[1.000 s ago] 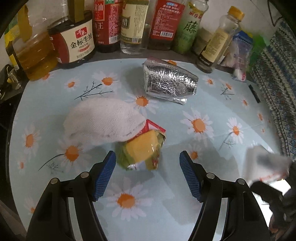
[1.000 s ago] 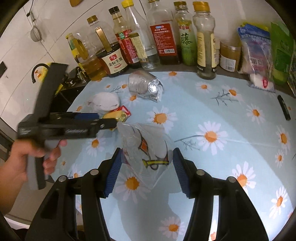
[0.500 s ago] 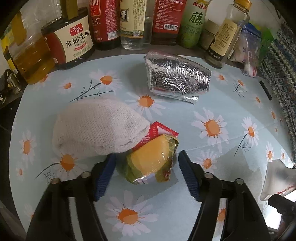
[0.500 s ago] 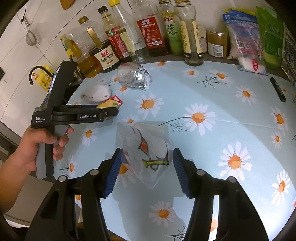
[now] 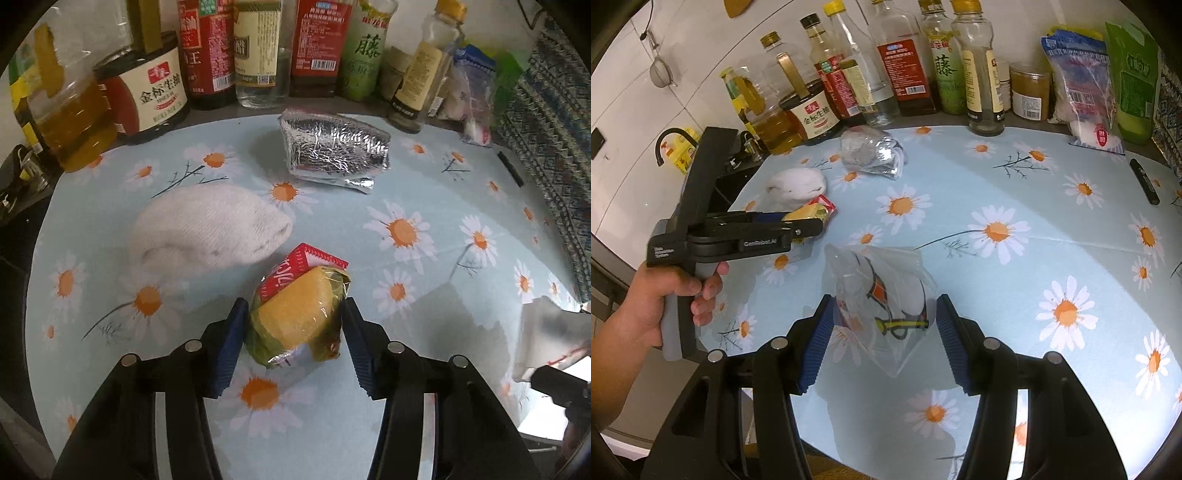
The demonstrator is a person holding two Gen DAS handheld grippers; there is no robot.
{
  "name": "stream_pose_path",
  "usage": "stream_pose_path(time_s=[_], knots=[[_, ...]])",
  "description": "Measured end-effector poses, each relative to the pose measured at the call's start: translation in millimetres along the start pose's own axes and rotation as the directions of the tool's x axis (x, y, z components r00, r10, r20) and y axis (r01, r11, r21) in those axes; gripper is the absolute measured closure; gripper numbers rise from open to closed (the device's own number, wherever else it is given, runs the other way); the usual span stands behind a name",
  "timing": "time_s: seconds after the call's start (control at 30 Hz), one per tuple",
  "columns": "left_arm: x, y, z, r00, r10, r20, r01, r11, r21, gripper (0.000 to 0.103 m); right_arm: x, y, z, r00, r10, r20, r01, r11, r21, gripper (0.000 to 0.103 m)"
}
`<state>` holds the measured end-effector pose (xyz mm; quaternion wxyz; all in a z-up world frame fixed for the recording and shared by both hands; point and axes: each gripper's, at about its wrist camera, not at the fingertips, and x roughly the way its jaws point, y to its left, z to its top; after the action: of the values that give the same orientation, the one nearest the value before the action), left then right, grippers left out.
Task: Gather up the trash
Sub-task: 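Grasp the yellow snack package with the left gripper while the right gripper holds the bag, then lower both grippers over the black bin and release package and bag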
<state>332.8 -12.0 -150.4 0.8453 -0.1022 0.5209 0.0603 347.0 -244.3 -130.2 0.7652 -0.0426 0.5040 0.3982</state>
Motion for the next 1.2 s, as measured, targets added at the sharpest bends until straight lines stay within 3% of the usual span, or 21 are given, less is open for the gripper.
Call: stream_pose_path(time_s=[0.63,1.2], knots=[[-92,31,-94,0.993,-0.092,0.078,0.090,0.996,0.028,0.053,-9,104,-40,0.998,-0.050,0.035,0.051,0.998,-0.036,0.047],[-125,57,-182,0.987,-0.152,0.046,0.151,0.988,0.005,0.053,-4,167,-91,0.999,-0.039,0.000,0.039,0.999,-0.018,0.047]])
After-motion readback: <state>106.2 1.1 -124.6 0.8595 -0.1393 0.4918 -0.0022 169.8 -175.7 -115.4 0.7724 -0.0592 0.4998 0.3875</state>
